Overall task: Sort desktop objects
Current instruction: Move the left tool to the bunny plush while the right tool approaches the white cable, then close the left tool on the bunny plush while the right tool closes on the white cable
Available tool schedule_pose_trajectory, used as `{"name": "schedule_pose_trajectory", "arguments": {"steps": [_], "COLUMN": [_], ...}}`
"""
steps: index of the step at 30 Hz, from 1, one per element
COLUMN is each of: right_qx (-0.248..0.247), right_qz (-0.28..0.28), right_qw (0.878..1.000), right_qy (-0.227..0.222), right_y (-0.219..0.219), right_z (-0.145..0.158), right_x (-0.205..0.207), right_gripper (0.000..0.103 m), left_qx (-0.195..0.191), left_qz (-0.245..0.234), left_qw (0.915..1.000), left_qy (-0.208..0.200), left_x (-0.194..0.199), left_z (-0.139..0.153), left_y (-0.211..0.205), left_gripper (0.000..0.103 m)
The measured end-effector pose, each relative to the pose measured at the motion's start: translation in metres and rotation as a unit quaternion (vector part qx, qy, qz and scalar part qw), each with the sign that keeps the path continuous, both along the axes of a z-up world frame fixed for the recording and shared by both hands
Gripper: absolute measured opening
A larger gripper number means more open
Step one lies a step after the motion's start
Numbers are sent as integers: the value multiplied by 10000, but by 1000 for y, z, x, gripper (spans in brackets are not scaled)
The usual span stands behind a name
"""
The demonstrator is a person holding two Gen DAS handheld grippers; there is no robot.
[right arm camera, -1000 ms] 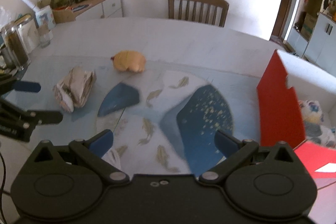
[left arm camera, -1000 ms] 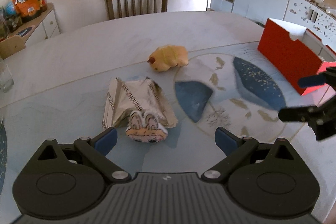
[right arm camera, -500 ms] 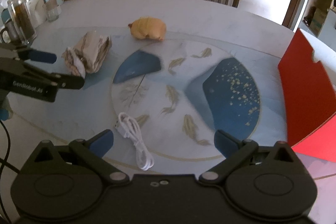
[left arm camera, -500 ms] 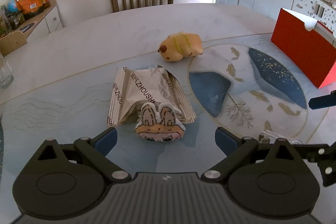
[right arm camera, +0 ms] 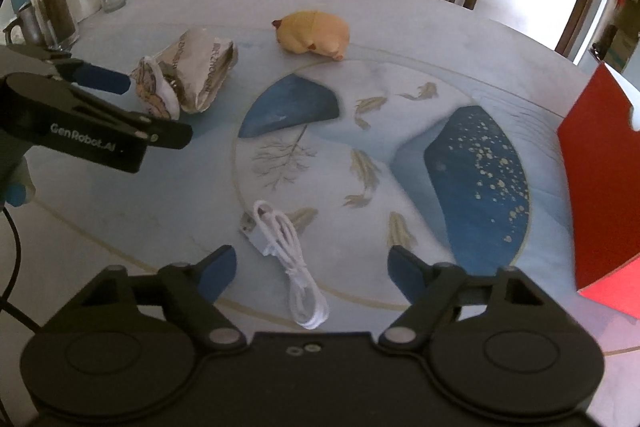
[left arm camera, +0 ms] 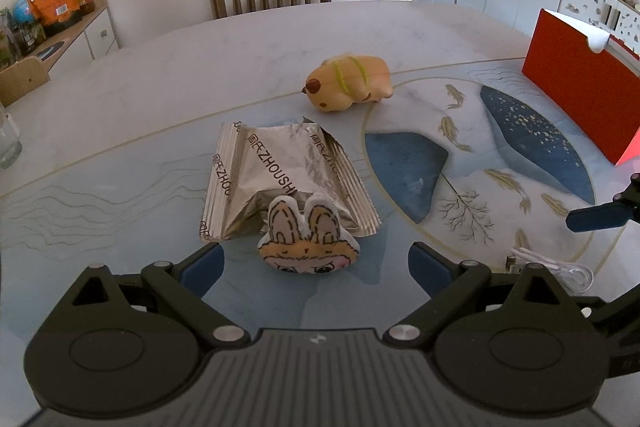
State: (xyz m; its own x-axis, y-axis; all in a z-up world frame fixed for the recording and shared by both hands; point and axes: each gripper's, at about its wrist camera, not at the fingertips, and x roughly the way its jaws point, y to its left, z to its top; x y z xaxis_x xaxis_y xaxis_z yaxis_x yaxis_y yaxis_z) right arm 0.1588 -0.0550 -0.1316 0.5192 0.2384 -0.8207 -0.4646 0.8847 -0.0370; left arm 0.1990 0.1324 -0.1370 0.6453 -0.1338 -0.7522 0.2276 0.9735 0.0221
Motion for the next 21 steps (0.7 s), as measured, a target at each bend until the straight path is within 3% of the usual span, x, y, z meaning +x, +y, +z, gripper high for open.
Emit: {"name": "schedule_pose_trajectory", "arguments": {"steps": [5,13,15,21], "right_qx": [35,216,236,259], "right_qz": [76,56,62,82], "right_qw": [10000,9997,9997,9996], "right_qy": [-12,63,56,32], "right_y": [6,6,6,8], "right_z": [0,0,0,2], "right_x": [-1,1,0,-3], "right_gripper": [74,67,65,51], "left_qx": [-19,-6,-10,37], "left_qz": [-9,-4,-19,-15], "left_qw": [10000,10000,10000,9999], "left_qy": [74,77,94,121], "left_x": [2,5,5,5], "left_z": [-2,-3,-3,-2], "left_y": [1,1,0,0], "left_gripper": [87,81,71,58]}}
